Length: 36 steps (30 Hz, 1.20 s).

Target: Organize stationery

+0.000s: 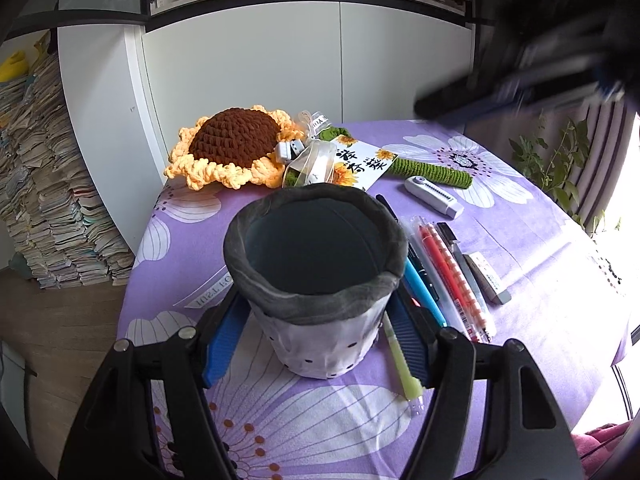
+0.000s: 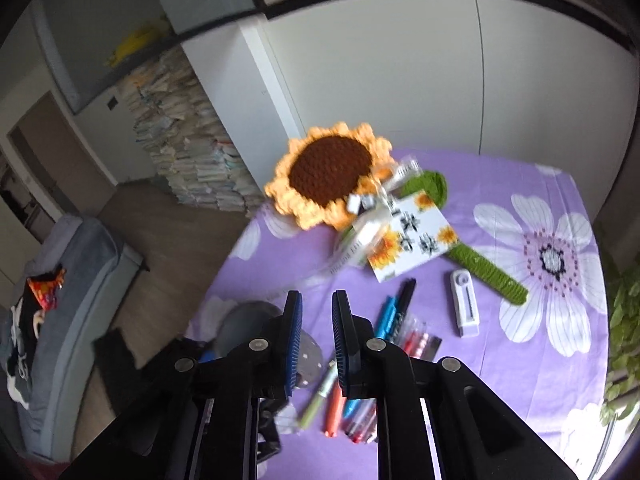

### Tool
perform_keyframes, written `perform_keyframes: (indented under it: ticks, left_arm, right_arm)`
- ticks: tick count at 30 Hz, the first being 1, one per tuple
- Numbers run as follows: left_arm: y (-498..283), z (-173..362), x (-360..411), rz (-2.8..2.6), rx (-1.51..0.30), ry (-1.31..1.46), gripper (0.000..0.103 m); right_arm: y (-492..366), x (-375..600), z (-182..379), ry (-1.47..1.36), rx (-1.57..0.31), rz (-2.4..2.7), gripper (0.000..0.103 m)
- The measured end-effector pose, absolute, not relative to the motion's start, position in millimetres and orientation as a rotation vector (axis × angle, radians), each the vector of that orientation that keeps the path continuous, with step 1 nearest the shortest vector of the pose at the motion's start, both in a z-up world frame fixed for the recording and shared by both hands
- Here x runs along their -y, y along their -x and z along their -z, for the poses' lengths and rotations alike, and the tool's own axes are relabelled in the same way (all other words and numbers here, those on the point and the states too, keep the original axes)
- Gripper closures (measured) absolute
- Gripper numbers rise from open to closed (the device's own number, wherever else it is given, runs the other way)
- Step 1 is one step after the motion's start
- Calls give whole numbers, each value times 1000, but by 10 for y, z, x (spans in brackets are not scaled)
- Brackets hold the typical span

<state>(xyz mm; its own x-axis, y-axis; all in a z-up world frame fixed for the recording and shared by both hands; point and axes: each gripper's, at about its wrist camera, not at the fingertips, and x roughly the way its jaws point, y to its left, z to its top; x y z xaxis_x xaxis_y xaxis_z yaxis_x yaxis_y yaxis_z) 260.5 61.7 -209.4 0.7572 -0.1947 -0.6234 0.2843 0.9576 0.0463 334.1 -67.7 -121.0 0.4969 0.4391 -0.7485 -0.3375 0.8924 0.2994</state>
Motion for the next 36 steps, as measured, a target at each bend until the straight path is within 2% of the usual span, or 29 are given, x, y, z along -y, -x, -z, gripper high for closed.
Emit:
perform_keyframes:
  ticks: [5, 6, 8, 9, 10, 21, 32, 34, 36]
  left_arm:
    - [-2590, 2086, -616, 263, -662, -148, 35]
    - [-2579, 2081, -620, 261, -662, -148, 35]
    - [-2554, 2074, -638, 247, -656, -158, 35]
    - [-2532, 2071, -647, 232, -650, -169, 35]
    - [-2514, 2069, -662, 217, -645, -180, 35]
    - [-2439, 2043, -849, 157, -650, -185, 35]
    - [-2439, 2070, -889, 163, -657, -165, 35]
    - [-2438, 2072, -899, 161, -656, -163, 35]
    - [-2445, 2073, -911, 159, -656, -161, 35]
  right_arm:
    - [-3571, 607, 1725, -91, -1106, -455, 88]
    - [-3591, 567, 1797, -82, -1132, -464, 85]
    - [-3631, 512, 1927, -62, -1171, -458, 69]
    - [-3647, 497, 1978, -62, -1182, -449, 55]
    - [-3665, 491, 2027, -67, -1191, -447, 48]
    - [-3742, 242, 2241, 22, -1270, -405, 48]
    - [-3790, 276, 2237, -55, -1273, -360, 48]
    - [-3759, 283, 2154, -65, -1224, -362, 48]
    - [-3638, 313, 1920, -58, -1080, -334, 48]
